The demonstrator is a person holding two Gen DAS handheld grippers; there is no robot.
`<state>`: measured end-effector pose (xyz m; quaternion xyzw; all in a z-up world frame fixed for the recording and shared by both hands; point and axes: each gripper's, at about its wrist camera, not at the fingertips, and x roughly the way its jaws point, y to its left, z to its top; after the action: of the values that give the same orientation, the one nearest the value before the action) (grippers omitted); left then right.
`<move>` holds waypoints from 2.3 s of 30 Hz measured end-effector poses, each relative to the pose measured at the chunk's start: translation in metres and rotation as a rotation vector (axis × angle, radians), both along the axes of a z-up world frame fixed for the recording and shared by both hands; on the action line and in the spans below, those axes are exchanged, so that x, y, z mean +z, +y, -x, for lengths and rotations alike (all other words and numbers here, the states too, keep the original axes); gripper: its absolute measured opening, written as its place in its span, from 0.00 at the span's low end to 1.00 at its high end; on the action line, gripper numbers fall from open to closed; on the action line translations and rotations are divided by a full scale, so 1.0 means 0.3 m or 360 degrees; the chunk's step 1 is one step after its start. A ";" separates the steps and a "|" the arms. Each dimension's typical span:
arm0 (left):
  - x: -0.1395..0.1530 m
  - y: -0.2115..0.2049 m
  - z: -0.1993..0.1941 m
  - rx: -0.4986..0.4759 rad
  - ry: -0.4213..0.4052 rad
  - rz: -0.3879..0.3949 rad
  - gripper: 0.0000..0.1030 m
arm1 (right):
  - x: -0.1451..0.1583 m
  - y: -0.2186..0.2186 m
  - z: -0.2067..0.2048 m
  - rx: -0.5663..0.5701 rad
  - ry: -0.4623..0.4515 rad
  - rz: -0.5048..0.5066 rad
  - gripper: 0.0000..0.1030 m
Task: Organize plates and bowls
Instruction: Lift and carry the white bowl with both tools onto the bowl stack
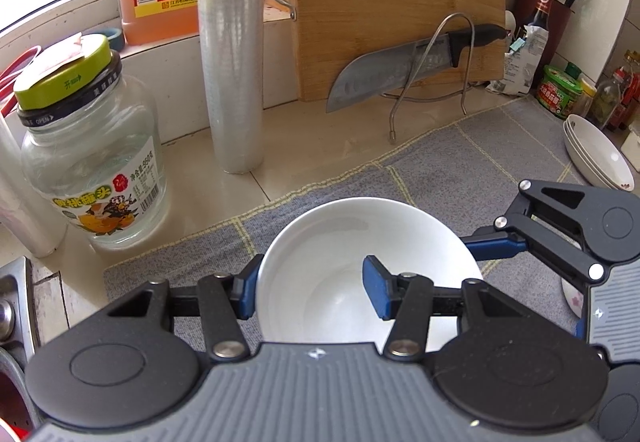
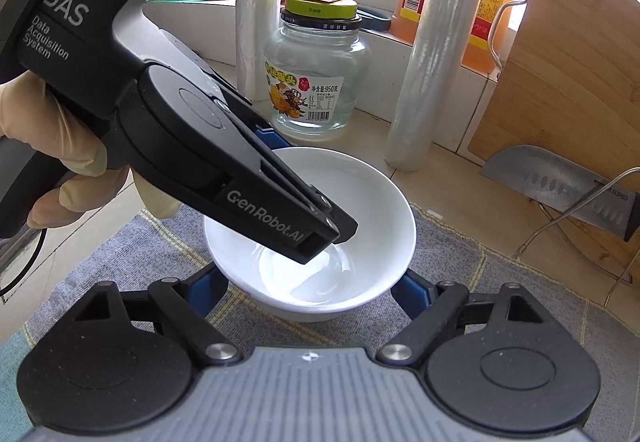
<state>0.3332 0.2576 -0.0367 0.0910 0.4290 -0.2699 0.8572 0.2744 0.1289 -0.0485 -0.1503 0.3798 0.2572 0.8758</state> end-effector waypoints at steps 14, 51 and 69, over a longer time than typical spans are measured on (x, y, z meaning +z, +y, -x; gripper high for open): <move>0.078 -0.068 0.127 -0.0058 -0.0048 -0.0007 0.50 | 0.062 -0.073 0.120 -0.0004 -0.0003 -0.0004 0.88; 0.169 -0.391 0.412 -0.0229 -0.0106 0.0005 0.50 | 0.159 -0.419 0.400 -0.0109 -0.0038 -0.0044 0.88; 0.163 -0.626 0.408 -0.0485 -0.0135 0.0040 0.50 | 0.161 -0.615 0.447 -0.0375 -0.0066 -0.0029 0.88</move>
<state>0.2107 0.0698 0.0123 0.1558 0.3702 -0.3982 0.8247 0.1404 -0.0555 -0.0002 -0.1020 0.3744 0.1528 0.9089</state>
